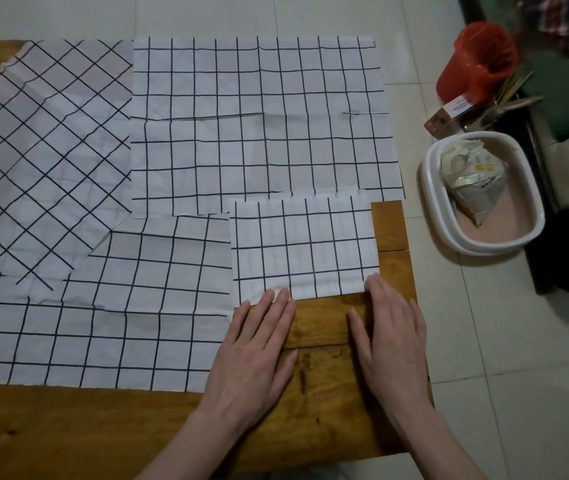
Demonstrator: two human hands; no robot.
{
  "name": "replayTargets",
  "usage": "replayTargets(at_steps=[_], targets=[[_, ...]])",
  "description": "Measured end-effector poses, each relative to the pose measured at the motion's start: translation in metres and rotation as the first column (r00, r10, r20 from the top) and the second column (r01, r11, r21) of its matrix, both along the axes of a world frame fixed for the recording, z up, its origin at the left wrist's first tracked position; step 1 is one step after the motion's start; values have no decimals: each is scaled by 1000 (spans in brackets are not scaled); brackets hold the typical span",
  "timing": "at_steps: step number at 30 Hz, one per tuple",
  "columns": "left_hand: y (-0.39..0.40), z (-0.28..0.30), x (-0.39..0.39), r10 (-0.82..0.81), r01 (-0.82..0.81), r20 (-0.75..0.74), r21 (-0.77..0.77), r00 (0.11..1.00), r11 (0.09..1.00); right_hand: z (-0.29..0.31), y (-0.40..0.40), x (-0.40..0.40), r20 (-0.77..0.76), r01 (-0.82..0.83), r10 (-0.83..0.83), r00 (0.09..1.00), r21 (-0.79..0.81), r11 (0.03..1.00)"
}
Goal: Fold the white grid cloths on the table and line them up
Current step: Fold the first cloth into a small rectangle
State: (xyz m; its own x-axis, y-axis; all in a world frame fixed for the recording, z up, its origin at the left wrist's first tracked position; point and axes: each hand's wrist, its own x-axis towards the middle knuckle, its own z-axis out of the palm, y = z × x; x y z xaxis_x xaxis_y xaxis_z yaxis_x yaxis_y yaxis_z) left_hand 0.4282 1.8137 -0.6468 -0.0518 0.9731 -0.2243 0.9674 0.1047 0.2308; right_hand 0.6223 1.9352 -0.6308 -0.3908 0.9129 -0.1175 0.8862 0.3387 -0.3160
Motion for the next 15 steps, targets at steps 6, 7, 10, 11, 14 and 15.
replayTargets(at_steps=[6,7,10,11,14,15], targets=[[5,2,17,49,-49,-12,-13,999,999,19,22,-32,22,221,-220,975,-41,974],[7,2,19,58,-58,-17,-21,998,998,22,27,-36,60,253,-249,967,-79,964],[11,3,23,92,-92,-14,-38,996,995,27,39,-46,157,314,-292,943,-142,939],[11,4,24,99,-99,-9,-43,995,994,26,42,-47,162,329,-304,939,-157,931],[12,6,25,105,-105,-4,-48,995,993,24,47,-51,6,363,-373,928,-248,898],[12,6,25,101,-101,-8,-51,995,994,24,46,-51,-99,369,-412,906,-294,882]])
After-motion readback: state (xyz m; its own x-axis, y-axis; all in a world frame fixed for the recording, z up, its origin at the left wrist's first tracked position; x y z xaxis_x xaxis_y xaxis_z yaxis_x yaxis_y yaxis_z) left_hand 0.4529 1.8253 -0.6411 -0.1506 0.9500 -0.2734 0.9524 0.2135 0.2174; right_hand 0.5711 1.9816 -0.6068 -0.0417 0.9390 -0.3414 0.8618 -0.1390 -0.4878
